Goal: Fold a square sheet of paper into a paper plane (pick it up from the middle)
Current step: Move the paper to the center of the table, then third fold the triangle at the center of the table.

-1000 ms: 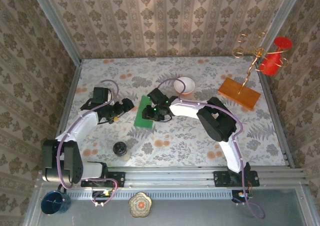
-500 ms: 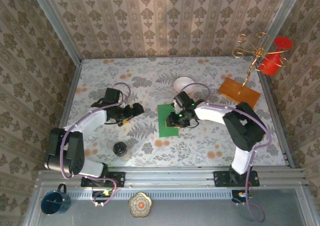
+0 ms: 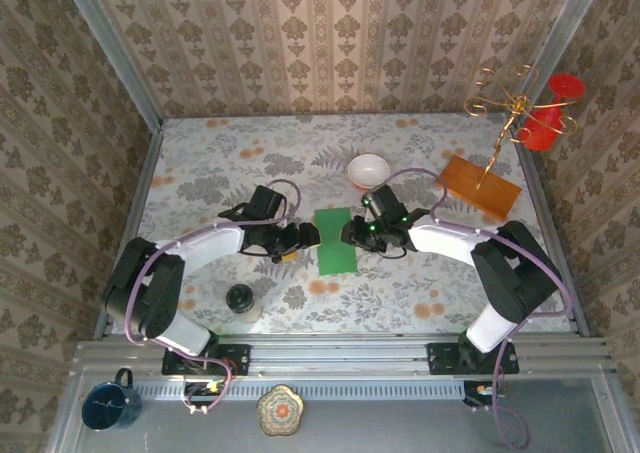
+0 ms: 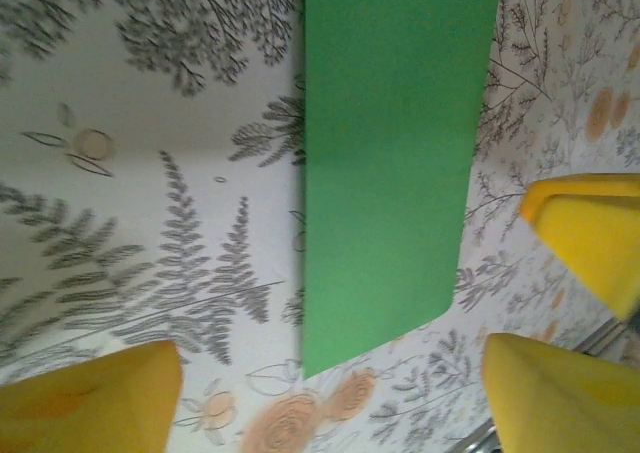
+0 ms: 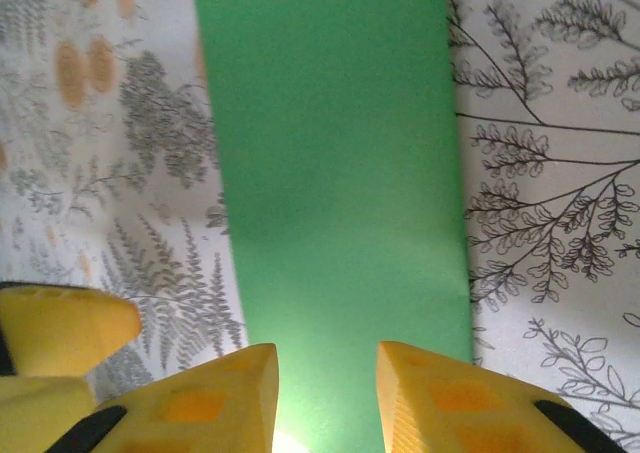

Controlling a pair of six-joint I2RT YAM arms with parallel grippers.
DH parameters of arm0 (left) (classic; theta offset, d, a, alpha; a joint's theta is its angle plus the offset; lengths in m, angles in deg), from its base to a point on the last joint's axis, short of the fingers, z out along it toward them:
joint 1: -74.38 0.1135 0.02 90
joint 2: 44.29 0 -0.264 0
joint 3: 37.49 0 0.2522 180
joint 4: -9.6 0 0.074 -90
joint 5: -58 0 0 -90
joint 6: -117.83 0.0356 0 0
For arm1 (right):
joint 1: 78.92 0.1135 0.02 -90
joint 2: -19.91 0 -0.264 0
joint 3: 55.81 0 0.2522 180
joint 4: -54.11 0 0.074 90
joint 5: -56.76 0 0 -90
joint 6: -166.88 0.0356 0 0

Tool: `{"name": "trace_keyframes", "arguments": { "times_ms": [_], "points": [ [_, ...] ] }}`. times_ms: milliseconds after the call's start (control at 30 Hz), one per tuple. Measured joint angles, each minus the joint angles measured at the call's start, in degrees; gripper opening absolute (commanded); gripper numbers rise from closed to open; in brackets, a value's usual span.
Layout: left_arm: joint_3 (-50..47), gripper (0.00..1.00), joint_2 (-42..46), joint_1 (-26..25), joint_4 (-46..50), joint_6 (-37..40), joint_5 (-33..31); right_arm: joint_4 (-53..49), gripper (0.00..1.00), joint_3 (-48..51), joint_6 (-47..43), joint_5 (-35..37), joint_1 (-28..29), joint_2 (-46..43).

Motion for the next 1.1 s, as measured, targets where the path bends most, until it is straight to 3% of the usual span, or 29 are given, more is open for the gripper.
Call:
{"name": "trace_keyframes", "arguments": {
  "times_ms": [433,1100],
  "points": [
    [0.0,0.46,-5.7,-3.6,-2.8,-4.6,1.2,3.3,0.31,2.5,3.8,-1.7,-0.1,4.4],
    [1.5,0.35,-9.5,-3.5,-1.7,-3.5,2.3,6.4,0.3,3.7,4.0,-2.6,-0.2,4.7]
  ]
}}
